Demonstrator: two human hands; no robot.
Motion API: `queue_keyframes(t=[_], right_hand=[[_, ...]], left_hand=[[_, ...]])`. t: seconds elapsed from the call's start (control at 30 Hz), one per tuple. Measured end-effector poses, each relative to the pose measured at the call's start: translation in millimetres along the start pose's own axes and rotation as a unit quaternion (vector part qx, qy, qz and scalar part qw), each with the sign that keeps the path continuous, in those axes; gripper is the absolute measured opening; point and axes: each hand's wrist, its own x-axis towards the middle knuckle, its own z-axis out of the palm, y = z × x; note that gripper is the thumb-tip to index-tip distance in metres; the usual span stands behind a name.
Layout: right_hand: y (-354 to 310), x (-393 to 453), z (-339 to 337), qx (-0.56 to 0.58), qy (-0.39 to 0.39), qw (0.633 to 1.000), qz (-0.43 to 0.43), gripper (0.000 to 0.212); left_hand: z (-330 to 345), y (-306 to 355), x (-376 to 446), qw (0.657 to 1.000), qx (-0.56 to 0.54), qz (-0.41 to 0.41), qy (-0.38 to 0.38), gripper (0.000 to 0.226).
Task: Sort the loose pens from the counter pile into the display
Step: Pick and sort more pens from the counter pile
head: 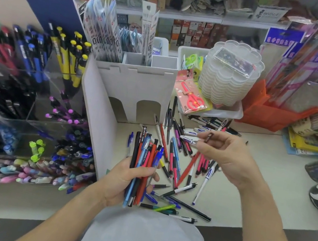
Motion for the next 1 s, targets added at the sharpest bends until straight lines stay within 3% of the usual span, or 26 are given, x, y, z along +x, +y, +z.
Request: queue_keyframes(t=[0.1, 0.23, 0.47, 0.77, 1.0], right_hand=[[15, 2, 33, -0.075, -0.063, 0.995, 0.032, 0.019], [30, 0, 60, -0.089, -0.111, 0.988, 0.057, 0.015], [34, 3, 61, -0.083, -0.189, 0.975, 0.086, 0.034], [47, 2, 54, 0.053, -0.203, 0.973, 0.093, 0.024], [47, 4, 44, 0.019, -0.178, 0.983, 0.047, 0.025]], left_hand=[[3, 1, -1, 0.999, 0.032, -0.008, -0.026, 0.051], [4, -2, 0, 0.999, 0.035, -0.034, -0.011, 0.039], [-1, -7, -2, 0.996, 0.077, -0.044, -0.025, 0.049], [-2, -11, -3, 0.997, 0.056, -0.030, -0.052, 0.027], [2, -12, -3, 0.999, 0.040, -0.032, -0.001, 0.047]])
